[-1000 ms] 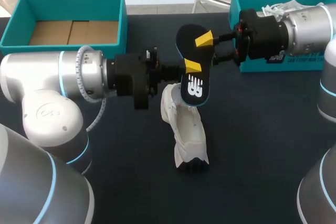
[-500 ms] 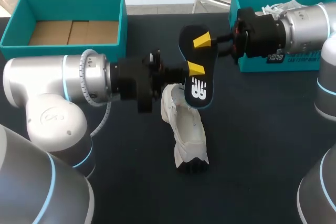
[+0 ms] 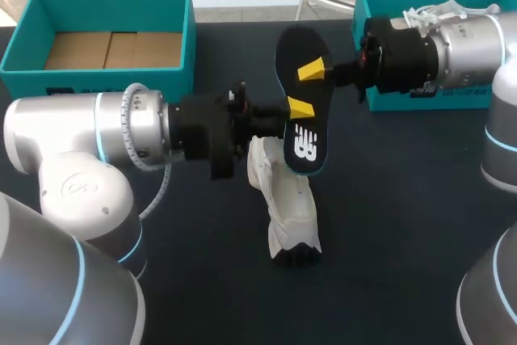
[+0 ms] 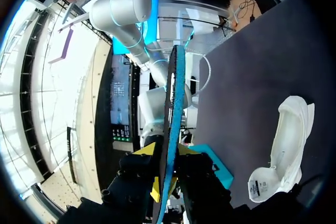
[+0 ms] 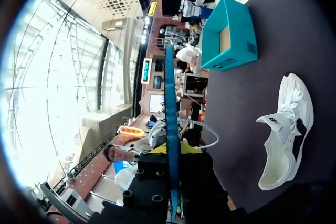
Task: Take the shoe out of the shoebox, open the shoe tongue, remove and reinsert the insole, then place the shoe into the shoebox
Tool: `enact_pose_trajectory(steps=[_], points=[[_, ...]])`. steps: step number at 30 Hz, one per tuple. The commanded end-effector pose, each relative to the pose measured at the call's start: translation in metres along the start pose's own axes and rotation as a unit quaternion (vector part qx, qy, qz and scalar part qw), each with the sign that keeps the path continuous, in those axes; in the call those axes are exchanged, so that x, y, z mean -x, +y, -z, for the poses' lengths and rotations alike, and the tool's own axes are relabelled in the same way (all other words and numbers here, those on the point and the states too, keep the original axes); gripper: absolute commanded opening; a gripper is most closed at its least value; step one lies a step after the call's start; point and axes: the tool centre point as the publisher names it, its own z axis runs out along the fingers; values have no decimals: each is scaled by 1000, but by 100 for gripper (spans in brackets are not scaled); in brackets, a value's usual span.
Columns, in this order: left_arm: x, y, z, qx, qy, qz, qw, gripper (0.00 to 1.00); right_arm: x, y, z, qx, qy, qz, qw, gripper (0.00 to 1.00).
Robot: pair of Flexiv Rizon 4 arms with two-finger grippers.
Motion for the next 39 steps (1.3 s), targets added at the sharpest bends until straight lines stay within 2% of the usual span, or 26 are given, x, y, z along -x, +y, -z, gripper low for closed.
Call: enact_pose_trajectory(steps=[1, 10, 12, 15, 17, 19, 36, 37, 39], points=[[-3, 0, 19, 7, 17, 1, 1000, 100, 9, -2, 0, 2, 7, -4, 1000, 0], [1, 20, 56, 30, 46, -5, 998, 100, 16, -4, 10, -2, 6, -21, 1000, 0], [5, 21, 61, 32, 66, 7, 997, 100, 17, -3, 11, -5, 5, -25, 1000, 0], [9, 22, 68, 24, 145, -3, 989, 100, 17, -3, 11, -6, 5, -26, 1000, 0], [9, 21, 72, 13, 212, -34, 977, 100, 18, -2, 10, -6, 5, -26, 1000, 0], [10, 20, 75, 3, 255, -70, 964, 100, 20, -2, 9, -6, 5, -25, 1000, 0], [11, 22, 75, 11, 259, -71, 963, 100, 21, 1, 4, -6, -2, -22, 1000, 0], [16, 24, 74, 14, 296, -70, 953, 100, 23, 1, 4, -7, -1, -22, 1000, 0], [30, 25, 72, 2, 317, -62, 946, 100, 24, 1, 4, -9, 0, -23, 1000, 0]])
